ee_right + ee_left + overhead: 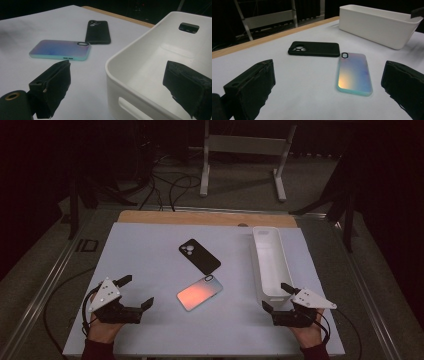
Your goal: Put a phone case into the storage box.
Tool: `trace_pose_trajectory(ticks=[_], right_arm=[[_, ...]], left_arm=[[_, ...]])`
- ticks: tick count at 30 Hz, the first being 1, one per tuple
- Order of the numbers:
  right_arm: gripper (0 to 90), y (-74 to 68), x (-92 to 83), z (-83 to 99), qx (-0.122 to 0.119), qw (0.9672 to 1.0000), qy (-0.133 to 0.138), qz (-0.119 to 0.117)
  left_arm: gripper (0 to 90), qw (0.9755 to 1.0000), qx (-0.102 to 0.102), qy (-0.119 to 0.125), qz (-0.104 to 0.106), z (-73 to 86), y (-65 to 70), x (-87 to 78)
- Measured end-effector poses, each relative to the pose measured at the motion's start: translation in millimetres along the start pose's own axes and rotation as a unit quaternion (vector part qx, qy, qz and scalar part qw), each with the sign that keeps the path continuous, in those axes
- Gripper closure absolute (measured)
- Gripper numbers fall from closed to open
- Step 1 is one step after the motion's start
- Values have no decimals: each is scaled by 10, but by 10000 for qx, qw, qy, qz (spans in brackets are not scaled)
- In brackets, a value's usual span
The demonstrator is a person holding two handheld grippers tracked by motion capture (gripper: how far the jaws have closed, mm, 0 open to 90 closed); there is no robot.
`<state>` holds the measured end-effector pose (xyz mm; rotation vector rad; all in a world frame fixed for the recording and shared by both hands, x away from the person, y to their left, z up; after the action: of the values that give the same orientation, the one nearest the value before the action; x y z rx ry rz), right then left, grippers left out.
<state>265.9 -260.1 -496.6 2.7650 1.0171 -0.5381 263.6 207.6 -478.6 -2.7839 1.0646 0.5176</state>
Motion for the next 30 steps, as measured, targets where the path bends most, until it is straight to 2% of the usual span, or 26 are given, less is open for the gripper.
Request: trace_pose_trajectory(ticks=[10, 14, 22, 30], right_arm=[[76, -6, 2, -7, 3, 10000, -6, 5], [76, 5, 2, -8, 19, 10000, -27, 26], [76, 6, -4, -18, 31, 10000, 10, 56], [76, 15, 6, -13, 49, 10000, -15, 67]], left_arm=[[0, 10000, -40, -59, 40, -1, 7, 22], [0, 9998, 10, -179, 21, -28, 27, 42], [0, 9996, 31, -266, 34, -61, 40, 65], [0, 9992, 68, -373, 117, -99, 59, 139]])
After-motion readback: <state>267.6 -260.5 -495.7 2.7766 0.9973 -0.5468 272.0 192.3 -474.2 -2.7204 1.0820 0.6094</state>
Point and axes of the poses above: each handheld gripper's, and its own axes: x roughly forward along the jaws, z roughly out of its underside, y roughly to its right, the point moved 4 cm from there along x, roughly forward along the jaws
